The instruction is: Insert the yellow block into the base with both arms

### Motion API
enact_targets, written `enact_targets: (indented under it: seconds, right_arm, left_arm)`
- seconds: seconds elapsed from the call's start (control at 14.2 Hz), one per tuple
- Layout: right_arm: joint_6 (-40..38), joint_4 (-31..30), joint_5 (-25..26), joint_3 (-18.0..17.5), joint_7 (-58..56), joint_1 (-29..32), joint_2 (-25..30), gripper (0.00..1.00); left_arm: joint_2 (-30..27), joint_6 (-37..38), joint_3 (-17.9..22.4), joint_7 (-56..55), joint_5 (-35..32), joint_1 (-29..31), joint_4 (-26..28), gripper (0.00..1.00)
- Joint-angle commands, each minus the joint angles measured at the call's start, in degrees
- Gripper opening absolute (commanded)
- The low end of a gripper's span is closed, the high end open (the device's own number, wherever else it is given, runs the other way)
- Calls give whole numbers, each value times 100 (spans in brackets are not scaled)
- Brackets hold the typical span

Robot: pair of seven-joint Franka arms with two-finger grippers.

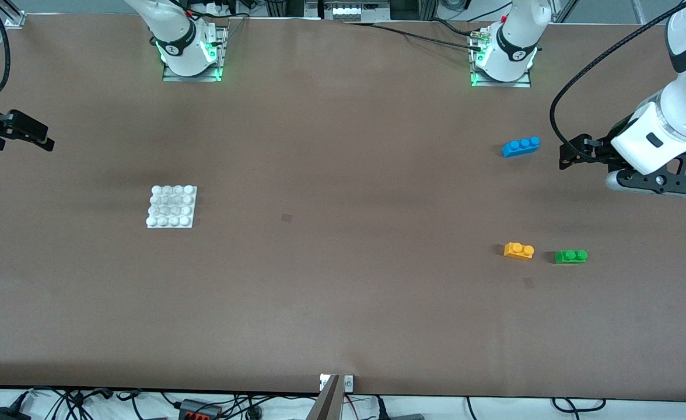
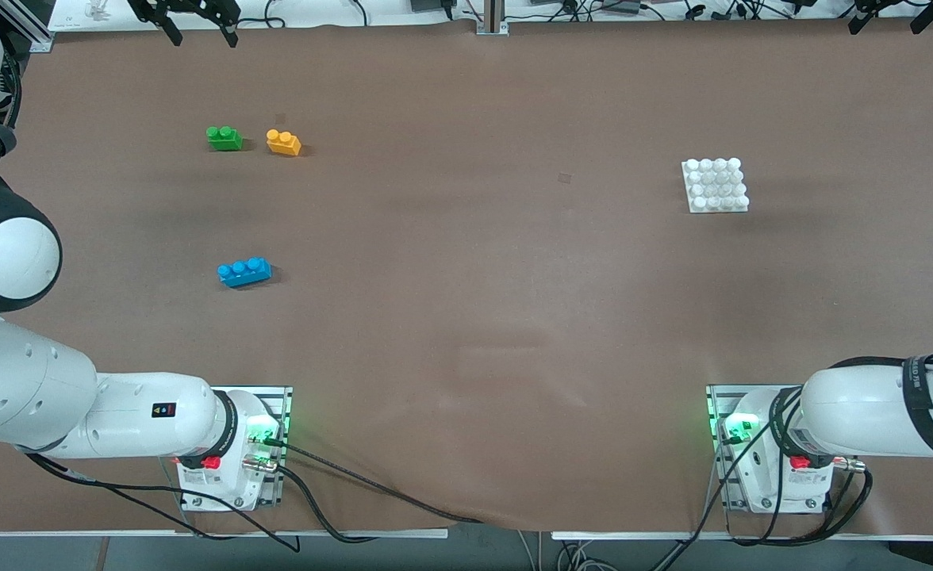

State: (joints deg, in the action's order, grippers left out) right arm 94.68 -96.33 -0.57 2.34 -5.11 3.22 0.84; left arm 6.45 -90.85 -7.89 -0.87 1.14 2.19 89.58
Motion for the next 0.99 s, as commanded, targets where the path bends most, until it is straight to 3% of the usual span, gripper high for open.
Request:
enact_targets:
  seconds: [0.0, 0.92]
  right_arm:
    - [-125, 158, 13, 30, -87, -67, -67, 100]
    - [-625, 176, 66, 65, -60, -32, -216, 100]
  left_arm:
    - [58, 85, 24, 131, 132, 19, -142, 100]
    - [58, 120, 42, 140, 133, 19, -142, 100]
